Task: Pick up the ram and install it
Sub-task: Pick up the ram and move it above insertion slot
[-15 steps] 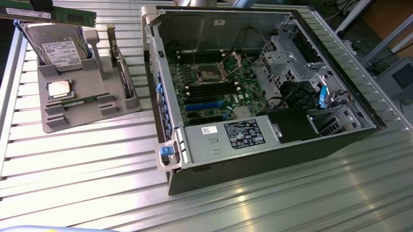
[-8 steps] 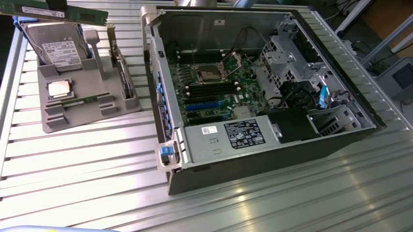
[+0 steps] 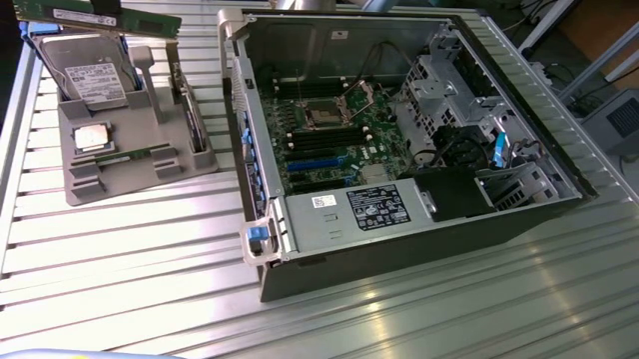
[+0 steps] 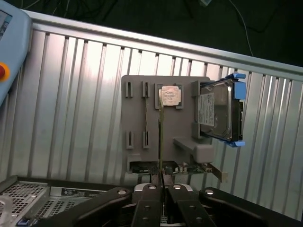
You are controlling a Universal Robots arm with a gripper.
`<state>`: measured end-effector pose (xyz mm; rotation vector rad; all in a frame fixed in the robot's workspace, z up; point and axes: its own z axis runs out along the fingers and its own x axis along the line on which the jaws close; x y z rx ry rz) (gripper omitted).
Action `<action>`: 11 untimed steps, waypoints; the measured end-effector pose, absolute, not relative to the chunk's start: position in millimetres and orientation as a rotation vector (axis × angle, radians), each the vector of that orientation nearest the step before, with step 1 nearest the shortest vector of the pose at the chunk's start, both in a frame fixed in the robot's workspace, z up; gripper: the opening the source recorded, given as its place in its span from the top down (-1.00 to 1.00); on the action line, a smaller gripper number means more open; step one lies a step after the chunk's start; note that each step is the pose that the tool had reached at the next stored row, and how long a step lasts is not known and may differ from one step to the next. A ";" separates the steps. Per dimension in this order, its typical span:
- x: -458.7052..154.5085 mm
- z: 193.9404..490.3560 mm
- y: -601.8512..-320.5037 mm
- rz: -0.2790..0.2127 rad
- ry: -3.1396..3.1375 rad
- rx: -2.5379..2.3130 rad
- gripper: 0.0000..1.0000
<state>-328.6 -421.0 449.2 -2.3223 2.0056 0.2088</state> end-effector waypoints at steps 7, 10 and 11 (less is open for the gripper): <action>-314.4 449.1 -423.0 0.238 2.004 -2.320 0.76; -307.6 449.1 -423.8 0.251 2.004 -2.318 0.76; -305.6 449.1 -424.1 0.255 2.003 -2.318 0.76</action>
